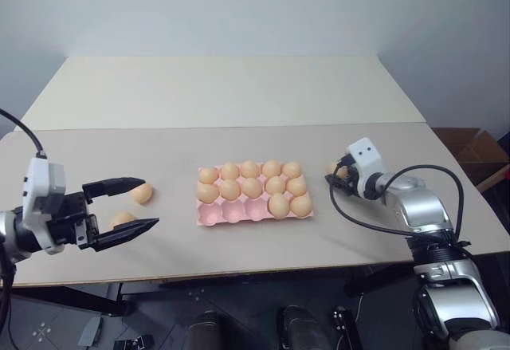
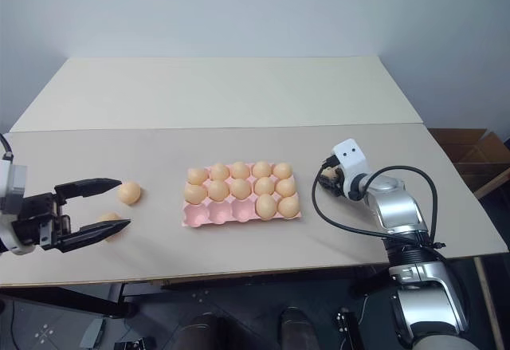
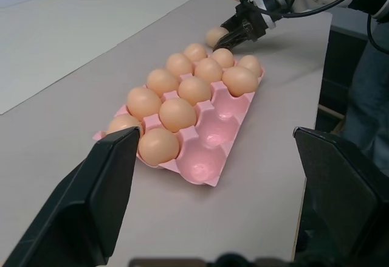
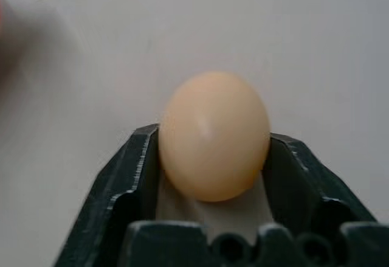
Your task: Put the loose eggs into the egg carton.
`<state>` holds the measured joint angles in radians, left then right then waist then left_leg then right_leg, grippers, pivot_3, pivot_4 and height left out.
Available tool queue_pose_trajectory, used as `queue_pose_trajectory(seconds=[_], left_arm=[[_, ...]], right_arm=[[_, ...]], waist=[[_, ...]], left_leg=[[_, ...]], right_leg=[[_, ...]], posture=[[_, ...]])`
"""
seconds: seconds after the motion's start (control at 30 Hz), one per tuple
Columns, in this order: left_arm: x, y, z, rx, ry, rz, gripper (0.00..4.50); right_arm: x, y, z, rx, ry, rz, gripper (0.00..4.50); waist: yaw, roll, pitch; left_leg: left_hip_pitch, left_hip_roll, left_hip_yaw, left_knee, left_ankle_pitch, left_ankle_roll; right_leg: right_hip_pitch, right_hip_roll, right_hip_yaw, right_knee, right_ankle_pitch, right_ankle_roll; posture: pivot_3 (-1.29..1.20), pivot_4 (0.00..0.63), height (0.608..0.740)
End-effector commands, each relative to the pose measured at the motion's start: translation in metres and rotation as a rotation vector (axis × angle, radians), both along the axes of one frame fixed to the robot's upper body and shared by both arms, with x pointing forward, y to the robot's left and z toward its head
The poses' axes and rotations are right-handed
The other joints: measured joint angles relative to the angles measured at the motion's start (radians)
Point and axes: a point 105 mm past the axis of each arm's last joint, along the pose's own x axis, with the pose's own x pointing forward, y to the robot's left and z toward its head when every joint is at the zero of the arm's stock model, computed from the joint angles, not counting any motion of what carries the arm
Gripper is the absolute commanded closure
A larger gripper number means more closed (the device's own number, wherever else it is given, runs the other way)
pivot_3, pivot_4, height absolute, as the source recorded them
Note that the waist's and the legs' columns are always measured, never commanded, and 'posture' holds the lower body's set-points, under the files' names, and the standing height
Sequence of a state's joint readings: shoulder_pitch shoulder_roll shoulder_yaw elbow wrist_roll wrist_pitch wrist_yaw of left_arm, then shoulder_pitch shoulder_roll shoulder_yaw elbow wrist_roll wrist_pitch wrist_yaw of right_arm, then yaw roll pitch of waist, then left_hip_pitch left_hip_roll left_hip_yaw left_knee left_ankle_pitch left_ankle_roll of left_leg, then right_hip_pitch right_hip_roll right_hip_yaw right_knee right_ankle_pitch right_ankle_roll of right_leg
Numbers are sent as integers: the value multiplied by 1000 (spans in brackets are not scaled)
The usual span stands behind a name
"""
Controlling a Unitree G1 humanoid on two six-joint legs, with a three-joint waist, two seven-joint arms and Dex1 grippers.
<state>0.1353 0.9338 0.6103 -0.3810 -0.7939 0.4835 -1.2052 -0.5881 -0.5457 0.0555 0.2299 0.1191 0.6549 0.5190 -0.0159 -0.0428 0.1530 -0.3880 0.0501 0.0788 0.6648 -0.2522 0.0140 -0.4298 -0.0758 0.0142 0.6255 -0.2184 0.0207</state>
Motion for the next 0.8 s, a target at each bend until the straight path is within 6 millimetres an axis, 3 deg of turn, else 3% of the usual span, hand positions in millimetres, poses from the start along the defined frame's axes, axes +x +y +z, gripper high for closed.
queue_pose_trajectory(seconds=[0.03, 0.17, 0.23, 0.4, 0.5, 0.63, 0.8], left_arm=[[-6, -2, 9, -4, -44, -7, 117], [-8, -2, 7, -1, -37, -9, 117], [-8, -3, 6, 1, -31, -16, 117], [-7, -5, 5, 3, -18, -33, 117], [-6, -6, 4, 9, -15, -38, 117], [-5, -6, 4, 10, -12, -34, 117], [-6, -6, 3, 11, -11, -32, 117]], right_arm=[[-9, 8, 39, -3, -138, 66, 2592], [-36, 51, 71, 20, -239, 231, 2592], [-55, 82, 82, 55, -259, 365, 2592], [-93, 138, 73, 99, -201, 594, 2592], [-94, 151, 50, 48, -143, 598, 2592], [-98, 158, 34, -9, -111, 632, 2592], [-101, 165, 40, -12, -131, 663, 1154]], waist=[[0, 1, 0], [-1, 1, 0], [-3, 1, 0], [0, 1, 0], [3, 1, 0], [3, 1, 0], [3, 1, 0]], left_leg=[[0, 0, 0, 0, 0, 0], [0, 1, 0, 0, 0, 0], [0, 1, 0, 0, 0, 0], [2, 1, -1, 0, 0, 0], [2, 1, -1, 0, 0, -1], [1, -1, 0, 0, 1, -1], [1, 0, -1, 0, 1, -1]], right_leg=[[0, 0, 0, 1, 0, 0], [0, 0, 0, 1, 0, 0], [0, 0, 0, 1, 0, 0], [0, 1, -1, 1, -1, -1], [0, 0, -1, 1, -1, -1], [0, -1, 0, 0, -2, -3], [0, 0, -1, 1, -1, -2]], posture=[[0, 150, 740], [0, 150, 740], [0, 150, 740], [0, 150, 740], [0, 150, 740], [0, 150, 740], [0, 150, 740]])
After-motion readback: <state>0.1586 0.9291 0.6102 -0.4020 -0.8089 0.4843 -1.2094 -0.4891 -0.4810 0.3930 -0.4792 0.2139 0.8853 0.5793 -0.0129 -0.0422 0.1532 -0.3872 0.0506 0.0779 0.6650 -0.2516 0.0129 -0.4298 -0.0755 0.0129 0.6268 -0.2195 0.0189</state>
